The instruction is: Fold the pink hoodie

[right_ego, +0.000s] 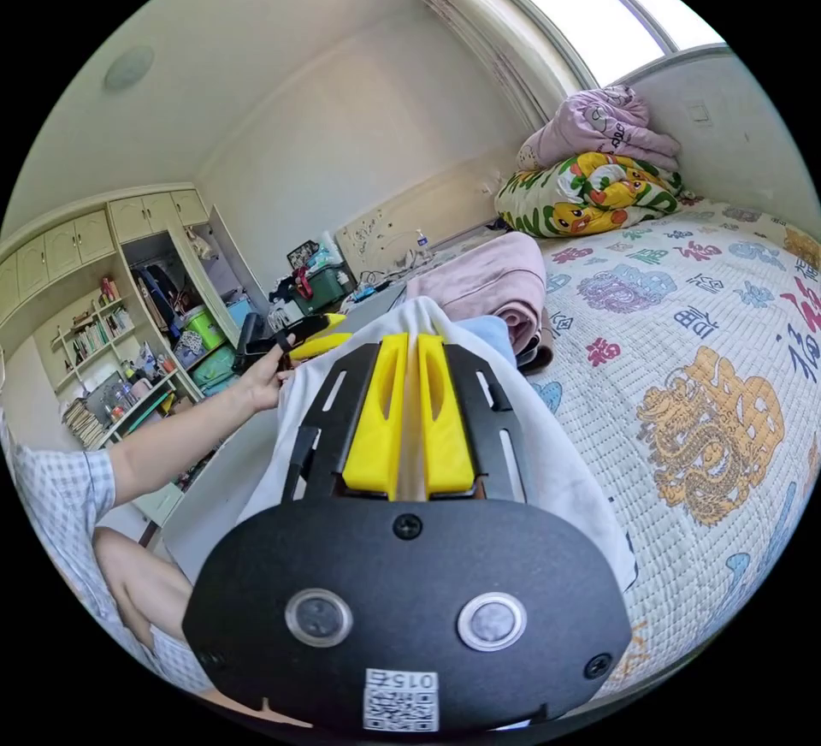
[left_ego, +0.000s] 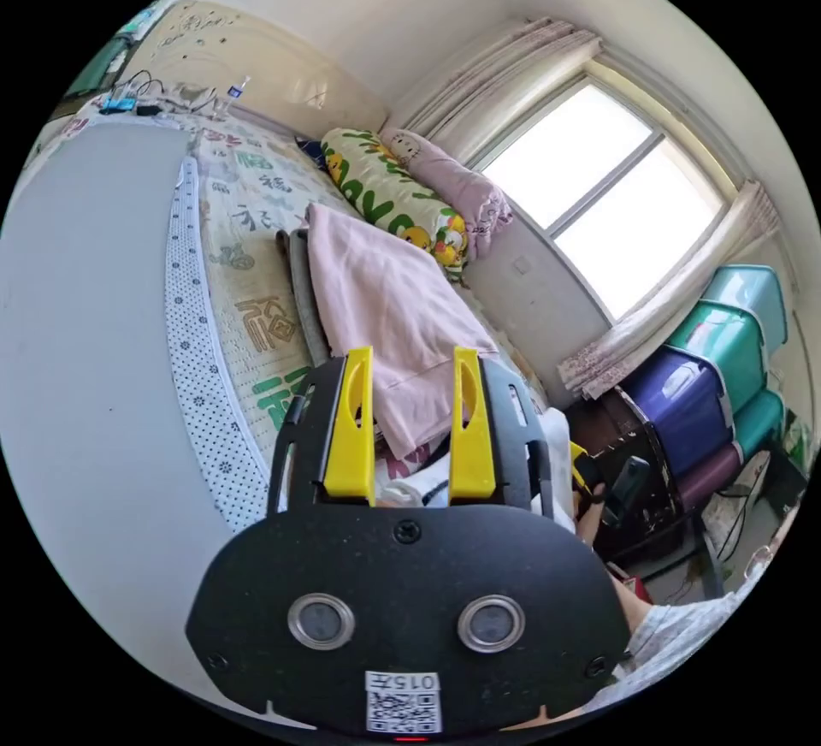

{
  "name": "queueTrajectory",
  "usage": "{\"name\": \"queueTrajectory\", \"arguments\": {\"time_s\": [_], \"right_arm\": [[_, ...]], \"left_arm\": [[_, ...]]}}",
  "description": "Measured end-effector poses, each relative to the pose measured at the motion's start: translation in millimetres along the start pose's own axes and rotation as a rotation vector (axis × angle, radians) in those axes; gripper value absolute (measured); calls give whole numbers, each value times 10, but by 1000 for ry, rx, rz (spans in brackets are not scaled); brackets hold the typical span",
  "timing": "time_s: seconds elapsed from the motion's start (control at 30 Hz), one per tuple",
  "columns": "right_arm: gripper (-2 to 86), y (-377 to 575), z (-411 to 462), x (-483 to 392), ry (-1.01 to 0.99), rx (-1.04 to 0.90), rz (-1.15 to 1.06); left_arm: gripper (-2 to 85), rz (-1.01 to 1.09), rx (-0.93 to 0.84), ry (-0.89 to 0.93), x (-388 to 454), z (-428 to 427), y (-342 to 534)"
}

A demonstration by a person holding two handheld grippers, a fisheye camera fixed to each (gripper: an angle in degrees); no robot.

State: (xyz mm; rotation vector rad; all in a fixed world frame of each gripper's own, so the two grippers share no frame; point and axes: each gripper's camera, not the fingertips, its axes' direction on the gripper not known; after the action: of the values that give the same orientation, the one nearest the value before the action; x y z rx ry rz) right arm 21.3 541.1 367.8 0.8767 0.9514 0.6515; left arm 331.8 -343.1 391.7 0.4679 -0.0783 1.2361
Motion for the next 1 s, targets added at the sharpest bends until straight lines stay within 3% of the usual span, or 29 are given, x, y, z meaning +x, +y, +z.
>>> {"name": "queueTrajectory", "arguments": {"time_s": [0.2,0.27,0.43,0.5,0.6,0.8,0.87,0.9,1.0], "right_arm": [[12,260,118,-183,-15,18,-4],[12,331,169,-249,-22,18,1],[11,442,247,-430,-17,20,-5],[11,474,268,-484,-21,22,-4],[10,512,300,-567,-28,24,0],[10,534,358,-760,-30,19,-3],[10,525,376,-857,-17,16,-9],[10,521,380,-879,-14,15,-9],[11,481,417,-1045,24,2,-23]], "left_arm": [[127,-65,-175,23,-324,645,-80],[99,-66,-186,-51,-363,663,-95],[21,-101,-221,41,-462,434,-167],[8,-78,-127,80,-406,162,-167],[-2,-50,119,304,-332,-474,-158],[-8,221,534,602,245,-2031,64],[-8,272,953,969,47,-2974,431],[-8,292,999,981,15,-3248,507],[-7,344,1017,543,38,-4388,956]]}}
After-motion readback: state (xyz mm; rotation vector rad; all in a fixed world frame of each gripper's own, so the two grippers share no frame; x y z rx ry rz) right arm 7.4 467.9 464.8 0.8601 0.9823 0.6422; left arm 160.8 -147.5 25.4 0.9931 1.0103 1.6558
